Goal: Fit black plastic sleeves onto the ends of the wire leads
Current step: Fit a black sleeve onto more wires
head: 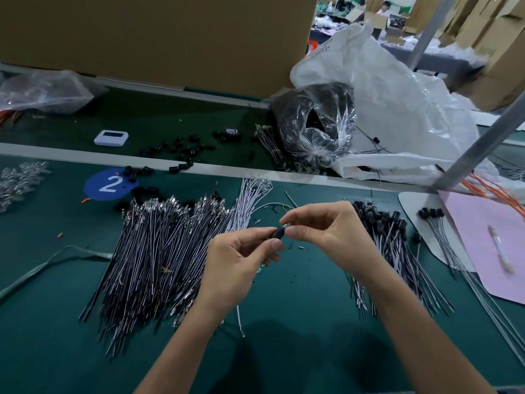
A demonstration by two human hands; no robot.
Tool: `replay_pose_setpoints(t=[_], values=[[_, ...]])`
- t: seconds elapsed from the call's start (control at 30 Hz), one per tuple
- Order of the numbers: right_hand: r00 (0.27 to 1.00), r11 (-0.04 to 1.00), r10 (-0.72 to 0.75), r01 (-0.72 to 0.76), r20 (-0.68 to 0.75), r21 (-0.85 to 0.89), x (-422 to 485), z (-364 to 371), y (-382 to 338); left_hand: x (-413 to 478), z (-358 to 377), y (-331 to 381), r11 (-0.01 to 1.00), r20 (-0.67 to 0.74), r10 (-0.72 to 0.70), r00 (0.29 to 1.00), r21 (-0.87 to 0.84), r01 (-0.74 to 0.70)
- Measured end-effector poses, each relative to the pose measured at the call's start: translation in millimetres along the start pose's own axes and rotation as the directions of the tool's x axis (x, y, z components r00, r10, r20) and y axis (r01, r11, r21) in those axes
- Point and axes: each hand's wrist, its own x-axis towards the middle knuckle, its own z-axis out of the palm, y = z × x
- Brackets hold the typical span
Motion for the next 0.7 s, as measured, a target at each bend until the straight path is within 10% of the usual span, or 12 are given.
replay_pose_setpoints(t=[0.7], values=[[0.991,0.995,0.063,-0.071,0.121,0.064,0,3,7,-7,-12,-6,0.998,0.108,0.055,0.993,-0.016,-0.054]])
